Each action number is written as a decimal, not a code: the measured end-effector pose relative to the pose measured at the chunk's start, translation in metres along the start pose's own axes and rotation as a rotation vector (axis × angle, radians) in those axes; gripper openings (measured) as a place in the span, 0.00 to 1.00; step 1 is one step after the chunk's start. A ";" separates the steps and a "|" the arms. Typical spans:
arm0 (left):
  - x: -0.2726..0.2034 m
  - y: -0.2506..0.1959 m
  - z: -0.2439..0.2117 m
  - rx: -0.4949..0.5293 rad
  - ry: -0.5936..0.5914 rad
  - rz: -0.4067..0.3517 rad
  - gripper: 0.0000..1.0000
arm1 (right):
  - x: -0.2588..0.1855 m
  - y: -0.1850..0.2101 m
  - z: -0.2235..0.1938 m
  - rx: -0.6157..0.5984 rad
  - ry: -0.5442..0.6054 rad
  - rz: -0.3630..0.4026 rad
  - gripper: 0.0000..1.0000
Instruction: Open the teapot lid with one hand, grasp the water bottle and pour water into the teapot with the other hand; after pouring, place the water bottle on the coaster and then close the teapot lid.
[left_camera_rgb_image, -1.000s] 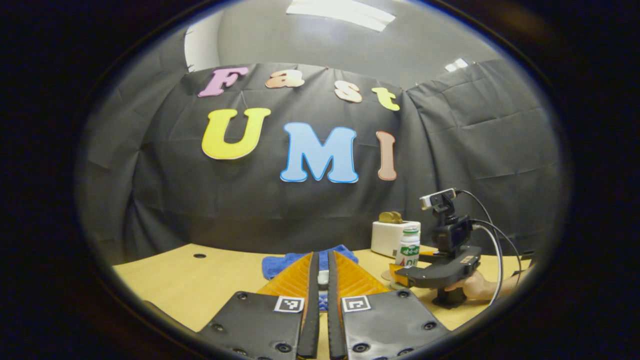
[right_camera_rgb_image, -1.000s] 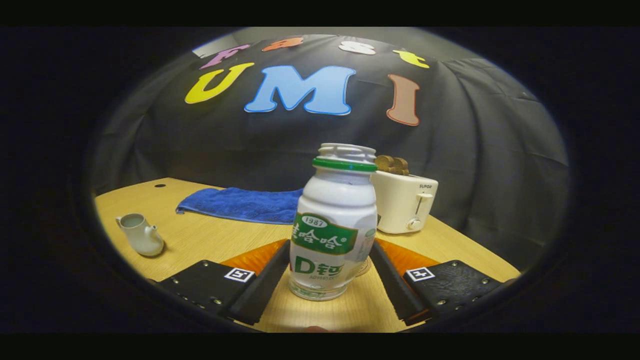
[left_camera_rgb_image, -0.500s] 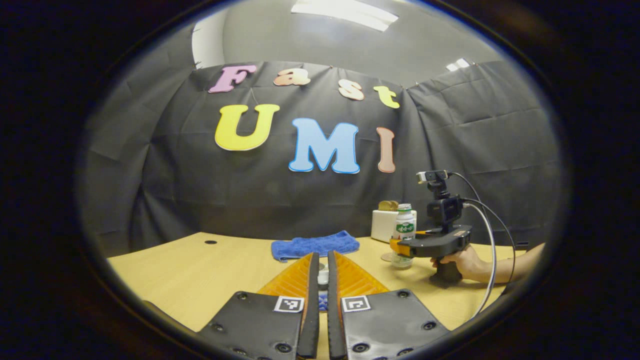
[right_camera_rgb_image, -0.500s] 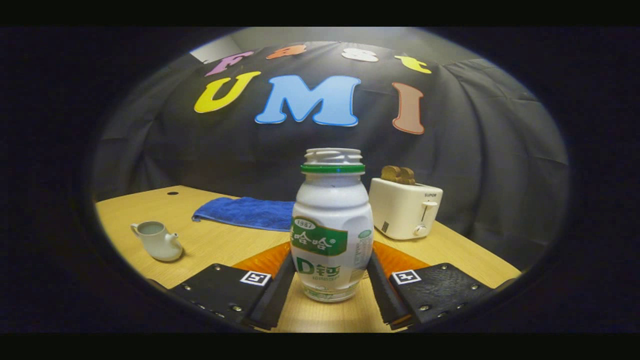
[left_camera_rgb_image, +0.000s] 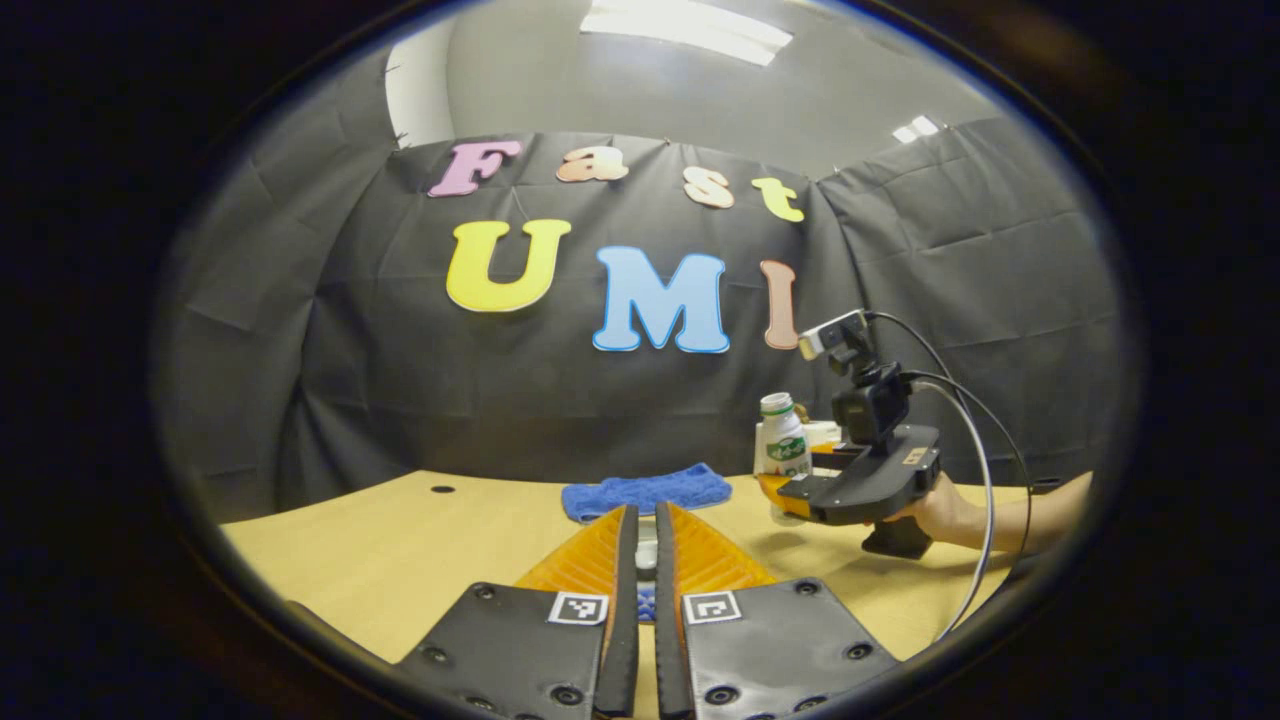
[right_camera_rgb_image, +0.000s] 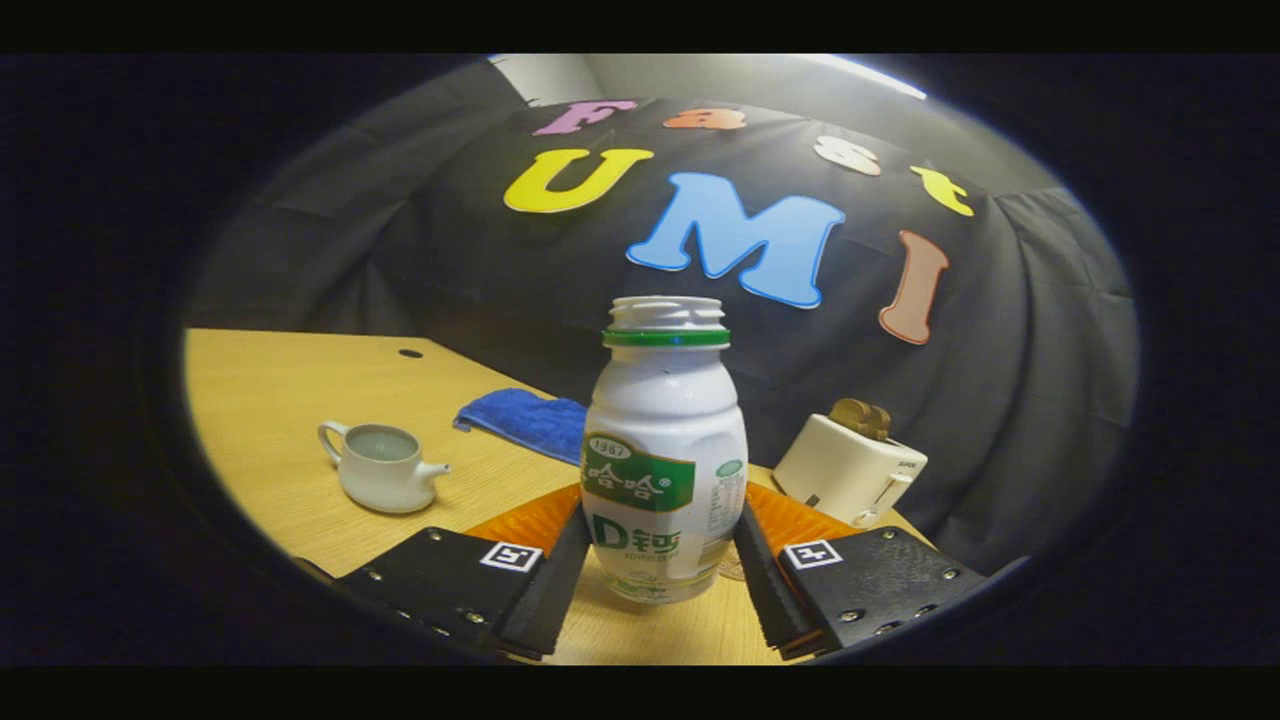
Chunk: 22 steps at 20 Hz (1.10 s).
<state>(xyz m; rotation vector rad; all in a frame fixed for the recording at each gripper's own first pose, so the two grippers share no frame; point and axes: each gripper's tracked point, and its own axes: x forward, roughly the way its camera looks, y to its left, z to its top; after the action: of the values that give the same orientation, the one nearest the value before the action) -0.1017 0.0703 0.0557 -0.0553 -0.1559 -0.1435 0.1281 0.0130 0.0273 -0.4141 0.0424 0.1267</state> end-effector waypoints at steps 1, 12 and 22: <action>-0.003 0.000 -0.003 -0.005 0.002 -0.003 0.17 | 0.001 0.004 0.000 -0.024 0.003 0.008 0.73; -0.023 -0.003 -0.020 0.012 0.023 -0.013 0.17 | 0.022 0.035 -0.007 -0.297 0.064 0.057 0.72; -0.026 0.008 -0.020 0.025 0.018 0.008 0.13 | 0.034 0.054 -0.009 -0.556 0.078 0.065 0.72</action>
<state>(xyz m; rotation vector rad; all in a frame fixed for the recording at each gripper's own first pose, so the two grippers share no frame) -0.1227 0.0804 0.0314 -0.0298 -0.1397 -0.1336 0.1549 0.0621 -0.0047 -0.9733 0.0979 0.1872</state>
